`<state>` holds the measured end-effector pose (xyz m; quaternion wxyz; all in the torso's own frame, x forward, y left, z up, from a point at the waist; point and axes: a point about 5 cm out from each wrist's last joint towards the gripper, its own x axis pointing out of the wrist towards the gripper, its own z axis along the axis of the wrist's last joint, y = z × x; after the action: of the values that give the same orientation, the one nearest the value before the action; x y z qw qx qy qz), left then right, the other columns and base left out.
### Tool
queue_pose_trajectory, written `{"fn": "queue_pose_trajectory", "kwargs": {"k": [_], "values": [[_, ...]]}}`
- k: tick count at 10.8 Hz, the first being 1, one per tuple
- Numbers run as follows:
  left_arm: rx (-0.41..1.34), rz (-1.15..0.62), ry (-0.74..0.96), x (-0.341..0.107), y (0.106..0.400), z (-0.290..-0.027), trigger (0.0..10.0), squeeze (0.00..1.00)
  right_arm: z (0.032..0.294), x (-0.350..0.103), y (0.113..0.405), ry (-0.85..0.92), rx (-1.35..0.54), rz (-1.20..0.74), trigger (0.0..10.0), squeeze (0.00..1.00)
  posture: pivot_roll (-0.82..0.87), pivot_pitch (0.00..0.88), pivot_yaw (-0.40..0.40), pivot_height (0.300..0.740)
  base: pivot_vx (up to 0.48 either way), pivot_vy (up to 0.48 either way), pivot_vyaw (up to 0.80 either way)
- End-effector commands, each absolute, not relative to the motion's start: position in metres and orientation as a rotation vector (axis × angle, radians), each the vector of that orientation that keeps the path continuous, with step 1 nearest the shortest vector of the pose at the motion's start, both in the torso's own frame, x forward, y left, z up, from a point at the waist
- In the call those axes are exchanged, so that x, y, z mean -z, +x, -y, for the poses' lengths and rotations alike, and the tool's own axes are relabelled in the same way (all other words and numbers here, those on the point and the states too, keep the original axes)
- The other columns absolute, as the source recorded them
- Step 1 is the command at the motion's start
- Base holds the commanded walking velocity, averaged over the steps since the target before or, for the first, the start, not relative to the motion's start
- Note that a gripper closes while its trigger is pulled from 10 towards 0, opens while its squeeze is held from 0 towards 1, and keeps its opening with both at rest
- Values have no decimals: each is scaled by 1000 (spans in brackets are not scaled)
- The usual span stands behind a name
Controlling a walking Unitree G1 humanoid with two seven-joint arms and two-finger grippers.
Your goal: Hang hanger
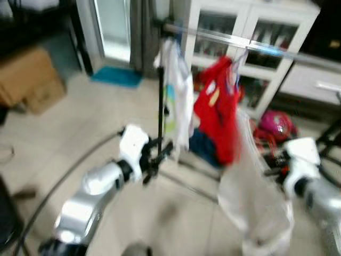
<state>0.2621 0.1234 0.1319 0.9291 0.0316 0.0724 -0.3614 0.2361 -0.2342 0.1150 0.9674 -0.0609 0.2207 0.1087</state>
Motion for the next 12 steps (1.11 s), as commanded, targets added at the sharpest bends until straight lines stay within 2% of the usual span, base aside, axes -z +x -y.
{"fn": "queue_pose_trajectory", "kwargs": {"k": [1,3,4,5,7,8,10,11,12], "values": [[742,-133,73,-136,264,-121,10000,0,235,-124,239,-158,-220,-417,0,0,-22,0,-54,740,0,0,0],[763,-131,74,-138,266,-119,10000,0,237,-119,241,-205,-198,-464,0,0,-18,0,-51,740,0,0,0],[749,-174,10,-137,272,-119,10000,1000,225,-116,240,-206,-272,-477,0,0,-24,0,-42,740,0,0,0],[743,-187,13,-136,275,-119,10000,1000,220,-116,240,-206,-297,-471,0,0,-24,0,-41,740,0,0,0],[701,-179,-97,-145,295,-105,10000,1000,186,-130,252,-198,-364,-339,0,0,-22,0,-36,740,0,0,0],[709,-167,-222,-150,303,-93,10000,1000,169,-142,259,-305,-394,-233,0,0,-23,0,-32,740,0,0,0],[734,-206,-258,-146,308,-85,10000,1000,150,-156,266,-464,-422,-112,0,0,-25,0,-26,740,0,0,0],[726,-242,-249,-139,313,-82,10000,765,138,-165,269,-566,-432,-34,0,0,-26,0,-23,740,0,0,0],[683,-235,-265,-138,319,-83,10000,0,129,-171,269,-610,-448,19,0,0,-28,0,-21,740,0,0,0]]}}
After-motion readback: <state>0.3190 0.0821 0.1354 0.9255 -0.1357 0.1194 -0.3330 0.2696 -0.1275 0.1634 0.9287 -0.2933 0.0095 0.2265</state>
